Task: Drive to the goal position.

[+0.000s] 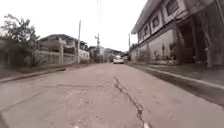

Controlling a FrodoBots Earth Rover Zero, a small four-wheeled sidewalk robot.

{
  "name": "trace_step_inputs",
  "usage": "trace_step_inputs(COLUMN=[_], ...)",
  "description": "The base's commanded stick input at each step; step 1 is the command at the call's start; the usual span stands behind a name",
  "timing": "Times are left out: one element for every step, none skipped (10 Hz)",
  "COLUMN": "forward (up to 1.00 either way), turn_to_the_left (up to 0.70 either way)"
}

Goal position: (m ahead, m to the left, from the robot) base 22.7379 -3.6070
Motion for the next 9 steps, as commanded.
trace_step_inputs(forward=[0.7, 0.7, 0.7, 0.7, 0.7, 0.7, 0.7, 0.7, 0.7], turn_to_the_left=[0.0, 0.0, 0.0, 0.0, 0.0, 0.0, 0.0, 0.0, 0.0])
